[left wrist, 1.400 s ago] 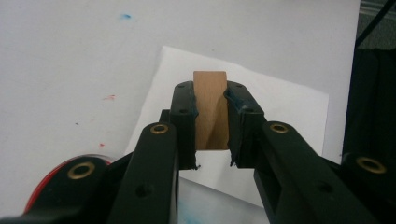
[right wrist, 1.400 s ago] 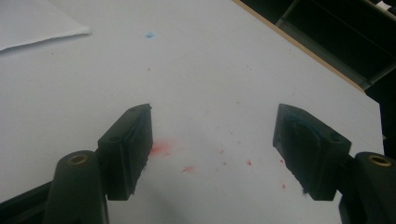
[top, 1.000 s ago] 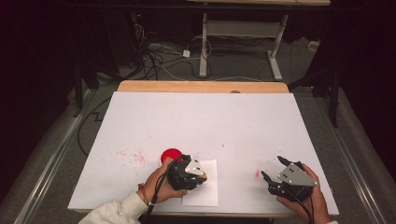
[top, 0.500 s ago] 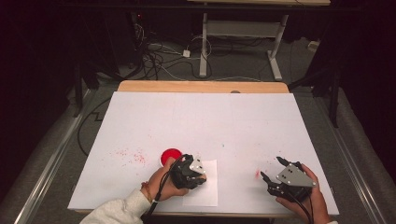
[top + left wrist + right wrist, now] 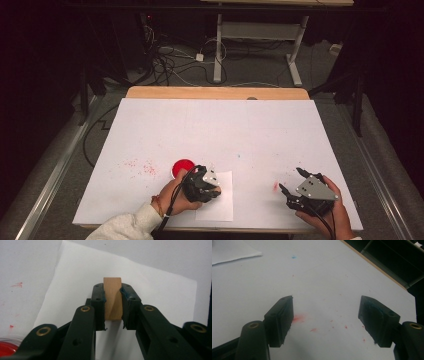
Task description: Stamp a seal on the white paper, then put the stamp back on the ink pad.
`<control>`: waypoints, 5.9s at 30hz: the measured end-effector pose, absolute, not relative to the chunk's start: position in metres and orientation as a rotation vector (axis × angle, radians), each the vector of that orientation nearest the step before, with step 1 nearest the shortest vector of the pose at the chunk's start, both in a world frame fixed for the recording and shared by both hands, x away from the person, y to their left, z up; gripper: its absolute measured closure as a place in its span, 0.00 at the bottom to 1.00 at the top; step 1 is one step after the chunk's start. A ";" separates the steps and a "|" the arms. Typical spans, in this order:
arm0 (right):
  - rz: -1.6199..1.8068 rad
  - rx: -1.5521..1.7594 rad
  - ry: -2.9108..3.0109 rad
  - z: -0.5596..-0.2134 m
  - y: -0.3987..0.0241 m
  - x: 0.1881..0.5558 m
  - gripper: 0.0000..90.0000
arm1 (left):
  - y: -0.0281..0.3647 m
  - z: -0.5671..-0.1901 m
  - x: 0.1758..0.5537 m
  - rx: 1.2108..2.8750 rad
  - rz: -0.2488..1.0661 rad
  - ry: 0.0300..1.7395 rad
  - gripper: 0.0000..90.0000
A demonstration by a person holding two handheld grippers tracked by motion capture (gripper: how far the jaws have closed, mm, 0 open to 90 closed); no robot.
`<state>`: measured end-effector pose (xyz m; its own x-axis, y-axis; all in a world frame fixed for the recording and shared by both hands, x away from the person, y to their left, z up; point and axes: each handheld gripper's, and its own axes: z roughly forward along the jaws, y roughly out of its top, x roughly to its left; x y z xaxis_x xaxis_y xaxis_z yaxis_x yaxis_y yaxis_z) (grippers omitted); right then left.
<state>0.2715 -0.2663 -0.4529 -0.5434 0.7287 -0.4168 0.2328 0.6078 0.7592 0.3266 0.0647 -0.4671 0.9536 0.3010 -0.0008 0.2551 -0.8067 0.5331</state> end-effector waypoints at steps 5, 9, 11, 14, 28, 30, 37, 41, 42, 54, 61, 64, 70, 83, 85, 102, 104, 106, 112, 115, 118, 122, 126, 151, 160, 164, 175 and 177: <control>0.844 0.755 2.083 -0.453 -0.266 0.271 0.32 | 0.065 -0.467 0.326 2.552 0.116 0.396 0.82; 0.840 0.754 2.087 -0.453 -0.266 0.272 0.32 | 0.065 -0.468 0.326 2.550 0.117 0.398 0.82; 0.839 0.752 2.087 -0.453 -0.266 0.272 0.32 | 0.065 -0.468 0.326 2.550 0.111 0.400 0.82; 0.840 0.757 2.084 -0.453 -0.266 0.271 0.32 | 0.065 -0.468 0.326 2.553 0.111 0.403 0.82; 0.828 0.751 2.095 -0.454 -0.264 0.271 0.33 | 0.065 -0.467 0.325 2.556 0.137 0.365 0.82; 0.832 0.752 2.090 -0.454 -0.265 0.271 0.32 | 0.067 -0.464 0.324 2.539 0.139 0.359 0.82; 0.832 0.756 2.088 -0.454 -0.266 0.271 0.33 | 0.081 -0.448 0.326 2.465 0.169 0.381 0.82; 0.830 0.749 2.087 -0.453 -0.265 0.271 0.33 | 0.084 -0.445 0.326 2.471 0.190 0.388 0.82; 0.833 0.751 2.086 -0.453 -0.265 0.271 0.33 | 0.084 -0.445 0.326 2.472 0.191 0.388 0.82; 0.839 0.749 2.083 -0.452 -0.266 0.270 0.33 | 0.101 -0.428 0.324 2.433 0.231 0.404 0.82; 0.846 0.757 2.077 -0.451 -0.267 0.271 0.33 | 0.114 -0.424 0.327 2.405 0.252 0.447 0.82; 0.853 0.761 2.080 -0.451 -0.267 0.272 0.33 | 0.121 -0.424 0.330 2.399 0.250 0.463 0.82; 0.860 0.757 2.083 -0.450 -0.266 0.276 0.33 | 0.129 -0.425 0.334 2.385 0.249 0.501 0.82; 0.877 0.756 2.088 -0.450 -0.262 0.277 0.33 | 0.151 -0.418 0.337 2.360 0.300 0.564 0.82; 0.875 0.753 2.092 -0.449 -0.261 0.278 0.33 | 0.154 -0.418 0.338 2.356 0.303 0.579 0.82; 0.884 0.745 2.099 -0.451 -0.260 0.277 0.33 | 0.162 -0.433 0.359 2.386 0.296 0.677 0.81; 0.875 0.736 2.108 -0.452 -0.258 0.277 0.33 | 0.160 -0.437 0.362 2.395 0.295 0.687 0.81; 0.869 0.734 2.113 -0.452 -0.258 0.277 0.33 | 0.160 -0.440 0.364 2.400 0.274 0.690 0.81; 0.871 0.743 2.107 -0.452 -0.260 0.276 0.33 | 0.158 -0.448 0.368 2.438 0.259 0.695 0.81; 0.865 0.738 2.112 -0.452 -0.260 0.275 0.33 | 0.159 -0.450 0.369 2.436 0.250 0.705 0.81; 0.868 0.739 2.109 -0.452 -0.261 0.275 0.33 | 0.158 -0.451 0.370 2.447 0.238 0.698 0.81; 0.866 0.739 2.111 -0.452 -0.261 0.275 0.33 | 0.158 -0.451 0.370 2.448 0.229 0.697 0.81; 0.864 0.735 2.118 -0.452 -0.260 0.275 0.33 | 0.158 -0.451 0.370 2.446 0.228 0.703 0.80; 0.878 0.735 2.104 -0.450 -0.260 0.273 0.33 | 0.162 -0.433 0.363 2.378 0.343 0.715 0.67; 0.878 0.730 2.105 -0.450 -0.260 0.273 0.33 | 0.160 -0.428 0.358 2.330 0.413 0.704 0.49; 0.876 0.728 2.105 -0.450 -0.259 0.273 0.33 | 0.158 -0.426 0.356 2.285 0.440 0.706 0.38; 0.876 0.726 2.105 -0.450 -0.259 0.272 0.33 | 0.155 -0.425 0.349 2.162 0.572 0.685 0.20; 0.878 0.727 2.105 -0.450 -0.259 0.273 0.33 | 0.154 -0.425 0.348 2.142 0.584 0.673 0.18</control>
